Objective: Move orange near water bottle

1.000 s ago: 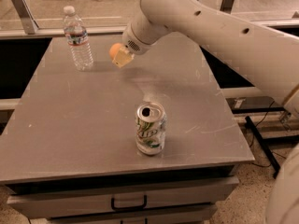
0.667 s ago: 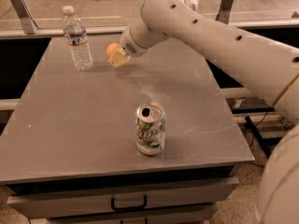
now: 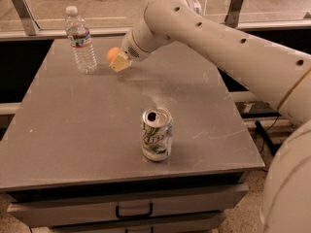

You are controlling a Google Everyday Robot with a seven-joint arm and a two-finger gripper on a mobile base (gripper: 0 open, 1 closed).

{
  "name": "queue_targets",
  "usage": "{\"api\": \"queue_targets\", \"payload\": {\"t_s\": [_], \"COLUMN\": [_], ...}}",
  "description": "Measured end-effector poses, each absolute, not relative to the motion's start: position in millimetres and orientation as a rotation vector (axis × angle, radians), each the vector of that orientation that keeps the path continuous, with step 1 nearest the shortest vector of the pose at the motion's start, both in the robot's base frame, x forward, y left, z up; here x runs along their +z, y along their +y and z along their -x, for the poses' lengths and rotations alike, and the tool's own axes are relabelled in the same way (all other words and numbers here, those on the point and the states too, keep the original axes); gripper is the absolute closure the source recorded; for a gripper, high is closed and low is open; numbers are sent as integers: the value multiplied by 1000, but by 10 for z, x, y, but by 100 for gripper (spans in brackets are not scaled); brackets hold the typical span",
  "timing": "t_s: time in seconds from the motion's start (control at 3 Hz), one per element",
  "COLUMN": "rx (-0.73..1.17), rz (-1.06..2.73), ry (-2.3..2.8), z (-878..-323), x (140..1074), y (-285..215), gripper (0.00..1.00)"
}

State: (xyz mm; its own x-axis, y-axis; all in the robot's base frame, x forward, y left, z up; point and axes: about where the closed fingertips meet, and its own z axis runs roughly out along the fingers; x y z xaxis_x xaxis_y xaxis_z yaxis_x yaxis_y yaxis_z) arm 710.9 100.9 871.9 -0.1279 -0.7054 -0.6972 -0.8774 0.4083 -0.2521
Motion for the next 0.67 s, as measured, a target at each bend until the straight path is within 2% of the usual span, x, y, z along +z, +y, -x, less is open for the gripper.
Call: {"api": "queue_targets", "payload": {"t_s": [0.67], "rx": [313], "rz": [1375], "ry": [1864], "z": [-7064], "x": [8694], "y": [1185], "gripper": [100]}}
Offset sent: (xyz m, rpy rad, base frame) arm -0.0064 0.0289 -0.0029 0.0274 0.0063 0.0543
